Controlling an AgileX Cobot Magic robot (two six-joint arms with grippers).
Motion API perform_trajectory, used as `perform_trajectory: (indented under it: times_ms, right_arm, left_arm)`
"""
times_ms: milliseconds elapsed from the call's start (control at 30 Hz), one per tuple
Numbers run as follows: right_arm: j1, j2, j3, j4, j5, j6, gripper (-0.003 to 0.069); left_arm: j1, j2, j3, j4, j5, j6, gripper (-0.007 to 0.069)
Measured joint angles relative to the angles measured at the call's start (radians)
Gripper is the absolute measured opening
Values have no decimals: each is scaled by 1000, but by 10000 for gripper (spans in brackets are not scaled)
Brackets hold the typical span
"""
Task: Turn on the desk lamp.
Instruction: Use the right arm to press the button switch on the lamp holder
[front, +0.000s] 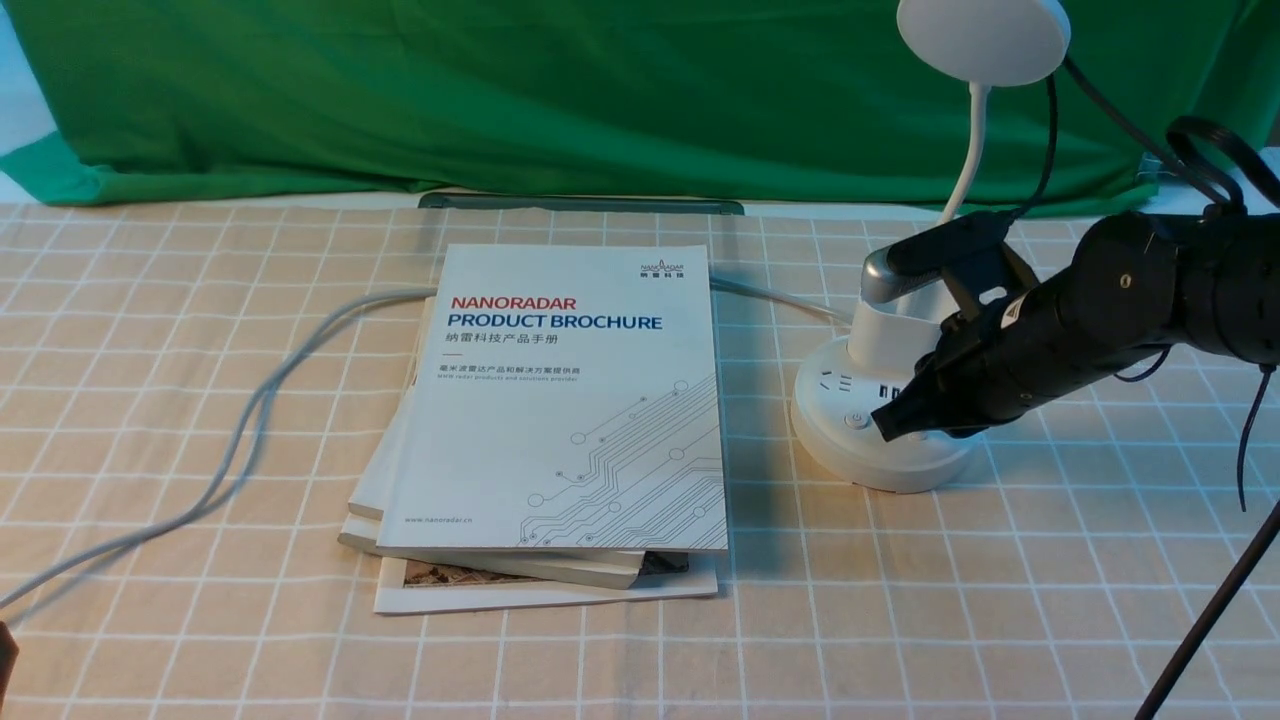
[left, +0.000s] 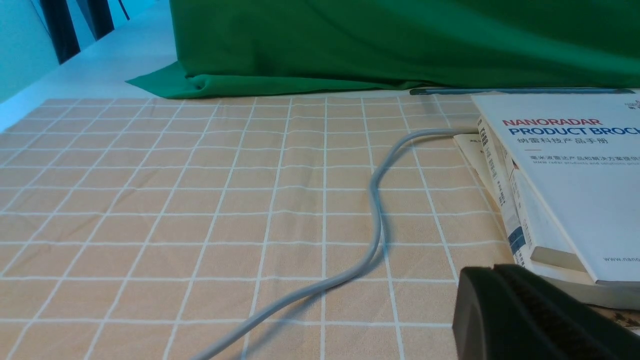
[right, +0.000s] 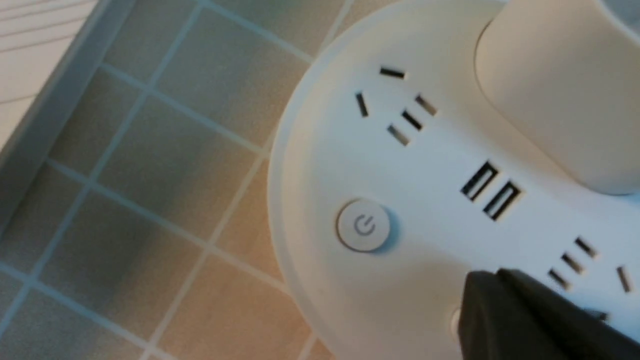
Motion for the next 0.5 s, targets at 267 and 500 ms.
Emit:
perform_trajectory:
  times_ms: [267, 500]
  right_arm:
    - [0, 9, -2, -1, -16, 13, 30]
    - [0, 9, -2, -47, -15, 37, 30]
  left_arm:
    - [0, 0, 0, 0, 0, 0, 21]
    - [0, 0, 0, 0, 0, 0, 21]
